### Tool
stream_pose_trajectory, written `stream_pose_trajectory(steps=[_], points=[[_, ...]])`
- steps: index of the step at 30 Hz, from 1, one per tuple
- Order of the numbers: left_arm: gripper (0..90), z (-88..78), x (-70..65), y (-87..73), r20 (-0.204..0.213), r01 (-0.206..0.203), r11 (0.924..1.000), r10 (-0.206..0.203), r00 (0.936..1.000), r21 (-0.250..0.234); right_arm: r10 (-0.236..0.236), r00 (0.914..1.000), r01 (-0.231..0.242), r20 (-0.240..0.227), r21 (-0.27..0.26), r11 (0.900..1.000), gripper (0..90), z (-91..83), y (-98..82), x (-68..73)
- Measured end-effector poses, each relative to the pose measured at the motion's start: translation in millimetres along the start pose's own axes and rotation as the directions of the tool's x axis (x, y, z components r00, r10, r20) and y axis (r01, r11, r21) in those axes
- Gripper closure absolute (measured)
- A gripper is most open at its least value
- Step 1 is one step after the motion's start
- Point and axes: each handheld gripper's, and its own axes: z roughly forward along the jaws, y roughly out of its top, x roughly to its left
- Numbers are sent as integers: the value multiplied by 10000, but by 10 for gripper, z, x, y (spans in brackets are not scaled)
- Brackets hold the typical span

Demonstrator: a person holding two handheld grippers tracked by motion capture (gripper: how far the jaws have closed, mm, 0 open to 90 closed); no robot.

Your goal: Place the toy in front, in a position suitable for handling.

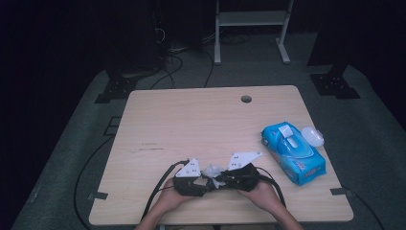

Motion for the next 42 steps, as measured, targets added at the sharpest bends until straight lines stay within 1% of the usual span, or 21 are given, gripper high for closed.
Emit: stream_pose_trajectory(steps=[2, 4, 6, 9, 12, 13, 14, 15, 16, 20, 23, 27, 29, 30, 33, 35, 36, 39, 42], points=[[572, -1, -1, -1, -6, -14, 10000, 14, 10000, -7, -35, 10000, 35, 4, 70, 10000, 872, 11, 15, 1], [572, -1, -2, -1, -11, -21, 10000, 21, 10000, -3, -9, 10000, 9, 34, 111, 9999, 871, -17, 4, -19], [572, -2, -3, -2, -9, -21, 10000, 21, 10000, -16, 2, 9999, -3, 167, 70, 10000, 871, -70, -29, -42], [572, -3, 0, -3, 6, -15, 10000, 15, 10000, -13, 143, 9990, -146, 433, 56, 9999, 871, -184, -111, -87], [572, -5, 3, -4, 10, -28, 10000, 28, 10000, -1, 443, 9960, -445, 779, 9, 9990, 872, -356, -257, -153], [572, -5, 4, -6, 20, -41, 10000, 41, 10000, -11, 555, 9950, -555, 830, -25, 9985, 871, -400, -297, -172], [572, -5, 4, -5, 19, -37, 10000, 37, 10000, -8, 836, 9936, -819, 765, -247, 9963, 872, -476, -359, -206], [572, -5, 4, -5, 21, -11, 10000, 11, 10000, -9, 944, 9916, -923, 880, -281, 9953, 872, -532, -396, -222], [572, -5, 5, -6, 29, -11, 10000, 11, 10000, -11, 954, 9903, -932, 1010, -262, 9953, 872, -570, -421, -229], [571, -7, 0, -2, 1, -90, 10000, 90, 10000, 29, 1288, 9846, -1249, 1179, -401, 9914, 871, -736, -541, -278], [571, -6, 7, -2, 16, -40, 10000, 40, 10000, 17, 1315, 9841, -1273, 1198, -422, 9910, 871, -757, -563, -278], [572, -15, 22, -9, 69, 36, 10000, -36, 10000, 24, 1263, 9848, -1229, 1194, -355, 9918, 871, -726, -535, -271], [572, -13, 39, -16, 136, 169, 9998, -169, 9998, -54, 1249, 9860, -1211, 1109, -403, 9918, 871, -680, -506, -271], [572, -15, 46, -16, 141, 173, 9998, -173, 9998, -37, 1251, 9866, -1216, 1043, -395, 9918, 871, -646, -484, -261], [572, -27, 44, -19, 99, 173, 9998, -173, 9998, -8, 1034, 9908, -999, 877, -431, 9941, 871, -541, -416, -222], [572, -44, 52, -26, 86, 189, 9998, -189, 9998, 2, 895, 9923, -868, 851, -345, 9956, 871, -518, -390, -217], [572, -52, 58, -29, 93, 190, 9998, -190, 9998, 19, 908, 9925, -885, 817, -311, 9956, 871, -525, -391, -223], [572, -60, 66, -31, 107, 212, 9998, -213, 9997, 38, 1001, 9906, -973, 937, -338, 9947, 871, -590, -443, -256], [572, -60, 66, -30, 95, 164, 9999, -164, 9998, 38, 1367, 9858, -1327, 974, -472, 9900, 871, -683, -531, -299]])
